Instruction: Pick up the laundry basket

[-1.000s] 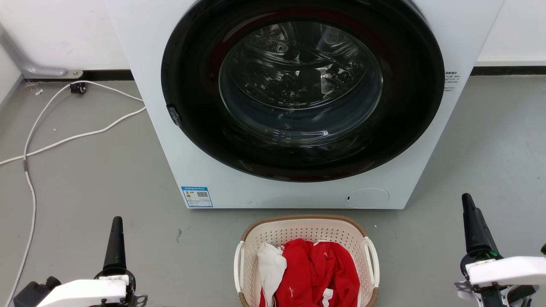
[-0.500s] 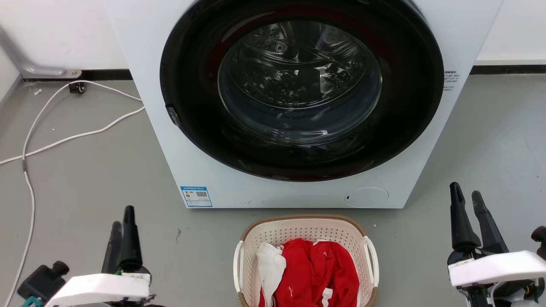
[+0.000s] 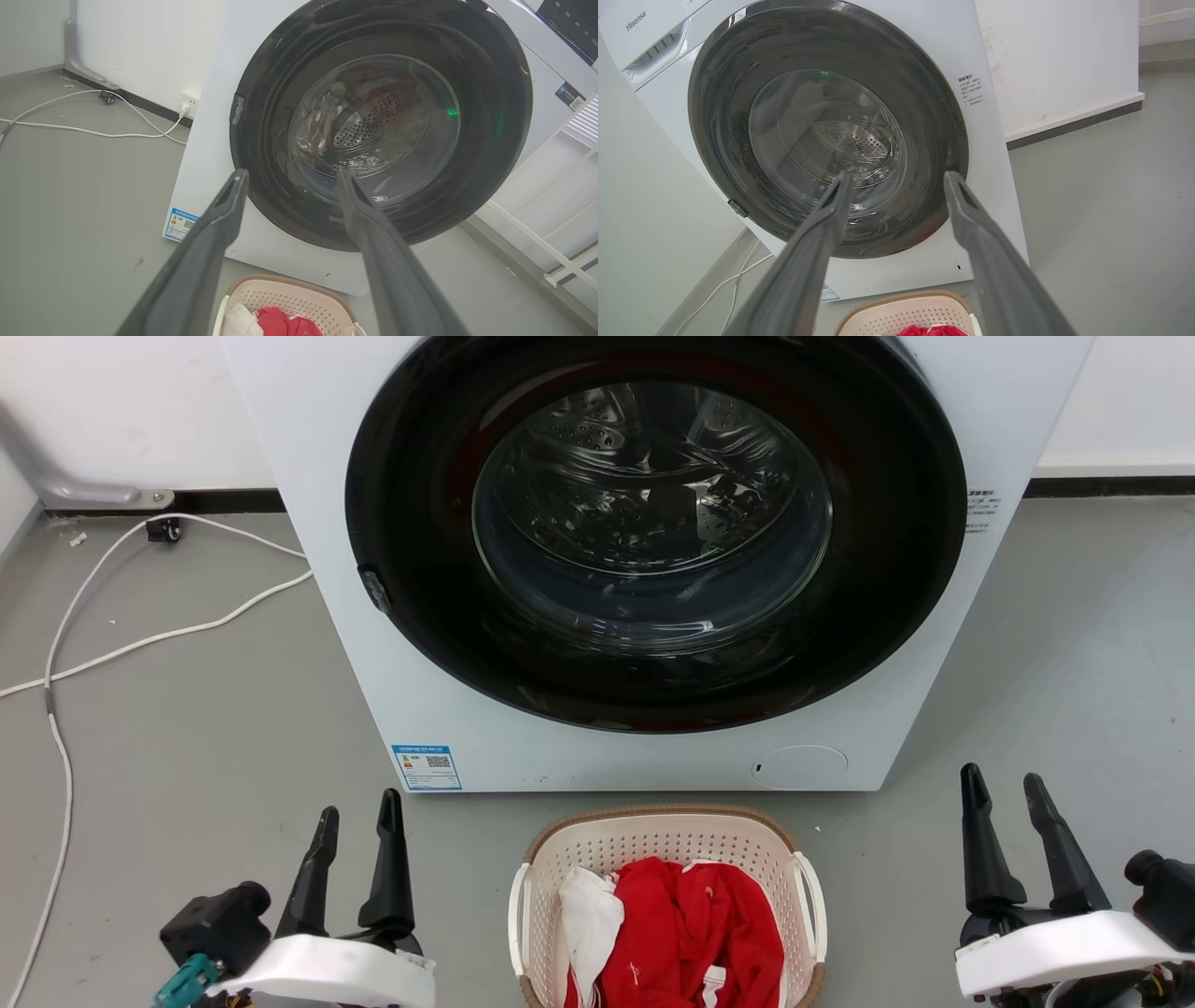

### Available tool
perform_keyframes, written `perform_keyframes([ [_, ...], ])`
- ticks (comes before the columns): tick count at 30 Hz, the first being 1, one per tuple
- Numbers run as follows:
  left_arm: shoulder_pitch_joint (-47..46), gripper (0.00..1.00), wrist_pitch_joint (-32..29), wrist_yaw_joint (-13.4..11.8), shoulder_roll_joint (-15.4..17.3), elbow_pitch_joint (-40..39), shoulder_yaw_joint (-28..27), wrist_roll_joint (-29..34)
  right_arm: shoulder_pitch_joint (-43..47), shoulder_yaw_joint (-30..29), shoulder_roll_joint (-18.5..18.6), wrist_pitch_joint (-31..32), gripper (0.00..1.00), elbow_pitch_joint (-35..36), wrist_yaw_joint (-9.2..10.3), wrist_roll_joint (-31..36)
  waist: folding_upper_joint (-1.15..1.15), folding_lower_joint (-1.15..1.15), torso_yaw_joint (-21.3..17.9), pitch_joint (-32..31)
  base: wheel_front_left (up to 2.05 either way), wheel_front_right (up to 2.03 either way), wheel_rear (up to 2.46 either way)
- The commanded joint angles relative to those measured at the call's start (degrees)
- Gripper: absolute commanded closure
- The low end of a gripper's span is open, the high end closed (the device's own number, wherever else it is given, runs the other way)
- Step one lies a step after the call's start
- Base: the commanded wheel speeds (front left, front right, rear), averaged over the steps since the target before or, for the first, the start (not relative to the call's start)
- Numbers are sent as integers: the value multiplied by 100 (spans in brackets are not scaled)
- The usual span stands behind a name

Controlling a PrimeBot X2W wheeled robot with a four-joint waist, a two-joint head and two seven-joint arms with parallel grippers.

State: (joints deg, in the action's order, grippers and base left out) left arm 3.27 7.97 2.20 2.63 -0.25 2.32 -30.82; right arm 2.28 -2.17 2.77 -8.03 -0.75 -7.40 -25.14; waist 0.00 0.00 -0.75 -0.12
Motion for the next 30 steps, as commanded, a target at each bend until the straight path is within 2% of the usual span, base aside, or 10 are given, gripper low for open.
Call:
perform_keyframes([
  [1,16,0,60,-80,23,-82,89,239,4,33,16,-55,0,17,-8,210,0,0,1,0,0,0,0],
  [8,47,0,163,-188,103,-113,358,801,47,53,16,-158,0,-37,-9,688,0,0,-2,3,0,0,0],
  [11,74,0,207,-330,182,-68,483,1078,71,71,16,-200,0,-46,-10,885,0,0,-6,4,0,0,0],
  [15,74,0,264,-536,234,-42,618,1291,104,98,16,-255,0,-74,-10,1116,0,0,-13,6,0,0,0],
  [30,106,0,452,-876,538,-49,1241,2009,201,128,17,-440,0,-74,-11,1946,0,0,-21,4,0,0,0],
])
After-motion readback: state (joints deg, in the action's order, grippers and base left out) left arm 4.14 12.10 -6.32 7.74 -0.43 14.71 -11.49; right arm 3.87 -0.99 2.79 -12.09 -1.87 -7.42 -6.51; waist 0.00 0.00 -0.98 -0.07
